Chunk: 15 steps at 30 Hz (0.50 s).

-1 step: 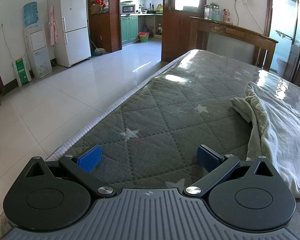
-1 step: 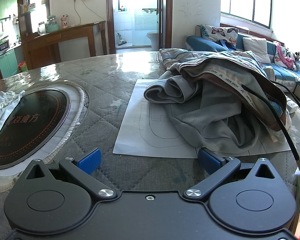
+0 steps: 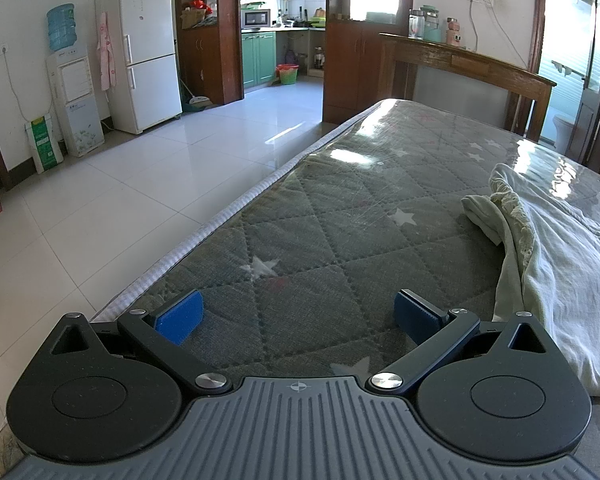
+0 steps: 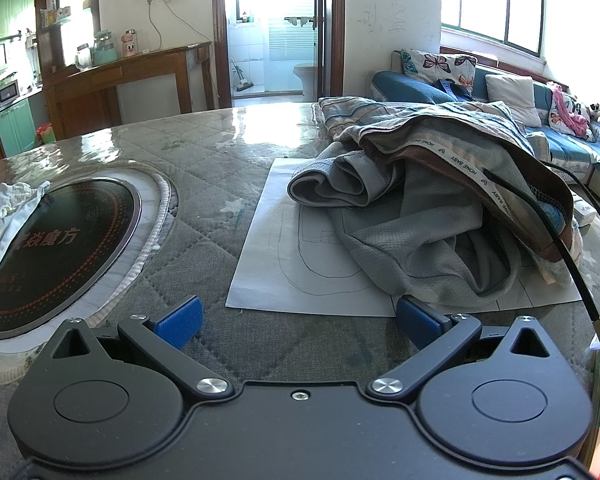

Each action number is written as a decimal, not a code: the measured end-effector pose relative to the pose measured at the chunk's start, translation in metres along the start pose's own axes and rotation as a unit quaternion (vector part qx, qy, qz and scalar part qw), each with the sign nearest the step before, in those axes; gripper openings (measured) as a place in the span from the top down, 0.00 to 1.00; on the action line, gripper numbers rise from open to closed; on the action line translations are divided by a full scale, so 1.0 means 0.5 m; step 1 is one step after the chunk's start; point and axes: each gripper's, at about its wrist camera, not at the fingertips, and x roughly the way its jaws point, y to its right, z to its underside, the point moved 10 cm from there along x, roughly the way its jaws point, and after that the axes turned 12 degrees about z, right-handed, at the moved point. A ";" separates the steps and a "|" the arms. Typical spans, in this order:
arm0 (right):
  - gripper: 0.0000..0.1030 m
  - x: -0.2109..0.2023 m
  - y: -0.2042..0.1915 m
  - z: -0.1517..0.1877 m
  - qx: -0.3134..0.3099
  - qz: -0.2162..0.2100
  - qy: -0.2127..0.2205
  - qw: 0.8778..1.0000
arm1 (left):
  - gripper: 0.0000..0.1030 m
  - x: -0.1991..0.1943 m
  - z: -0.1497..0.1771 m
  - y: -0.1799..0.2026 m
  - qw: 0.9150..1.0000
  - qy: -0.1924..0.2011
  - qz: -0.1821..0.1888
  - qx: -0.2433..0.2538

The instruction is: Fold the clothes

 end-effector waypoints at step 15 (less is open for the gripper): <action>0.00 0.000 -0.001 0.000 -0.004 0.004 0.000 1.000 | 0.00 -0.002 0.001 0.000 1.000 0.000 -0.001 0.001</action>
